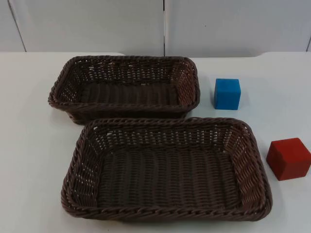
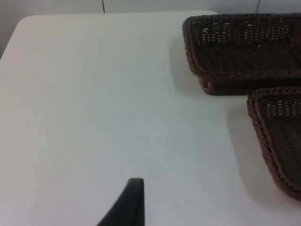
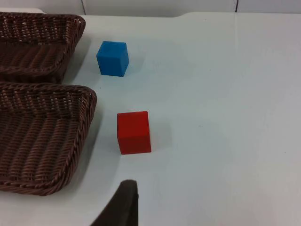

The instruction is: Pick up one cube with the left hand and place it into the upper basket. Pick up one cube with the right hand and place it into the lower basket.

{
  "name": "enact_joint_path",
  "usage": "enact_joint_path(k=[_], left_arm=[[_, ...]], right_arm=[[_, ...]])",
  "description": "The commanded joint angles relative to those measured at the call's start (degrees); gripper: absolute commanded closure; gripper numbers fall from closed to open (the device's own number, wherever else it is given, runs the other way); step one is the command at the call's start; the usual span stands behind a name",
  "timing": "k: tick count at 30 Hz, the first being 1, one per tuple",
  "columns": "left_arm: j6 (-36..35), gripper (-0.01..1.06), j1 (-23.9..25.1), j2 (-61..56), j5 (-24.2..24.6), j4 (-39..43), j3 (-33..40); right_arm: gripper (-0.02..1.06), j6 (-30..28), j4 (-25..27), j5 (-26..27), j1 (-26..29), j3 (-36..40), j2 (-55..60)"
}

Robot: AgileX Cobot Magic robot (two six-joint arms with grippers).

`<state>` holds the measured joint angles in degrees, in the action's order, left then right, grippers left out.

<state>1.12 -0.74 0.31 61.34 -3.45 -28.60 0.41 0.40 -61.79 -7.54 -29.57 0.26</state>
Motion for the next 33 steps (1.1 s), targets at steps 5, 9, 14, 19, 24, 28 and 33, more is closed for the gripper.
enact_joint_path(k=[5,9,14,19,24,28,33], left_arm=[[0.07,0.00,0.16,3.23,-0.81,-1.71,-3.14],[1.51,0.00,0.16,6.25,-0.81,-2.28,-5.51],[1.65,0.00,0.16,9.48,-0.95,-3.13,-7.64],[2.18,0.00,0.16,11.38,-2.13,-6.69,-7.74],[3.77,0.00,0.16,12.90,-2.96,-9.51,-7.74],[4.91,0.00,0.16,13.71,-4.91,-11.99,-7.74],[8.40,0.00,0.16,16.72,-7.32,-16.20,-7.74]], right_arm=[[-0.01,-0.05,0.16,-0.02,0.36,-0.02,-0.26],[-0.01,-0.05,0.16,-0.02,0.36,-0.02,-0.26],[-0.01,-0.05,0.16,-0.02,0.36,-0.02,-0.26],[-0.01,-0.05,0.16,-0.02,0.36,-0.02,-0.26],[-0.01,-0.05,0.16,-0.02,0.36,-0.02,-0.26],[-0.01,-0.05,0.16,-0.02,0.36,-0.02,-0.26],[-0.01,-0.05,0.16,-0.02,0.36,-0.02,-0.26]])
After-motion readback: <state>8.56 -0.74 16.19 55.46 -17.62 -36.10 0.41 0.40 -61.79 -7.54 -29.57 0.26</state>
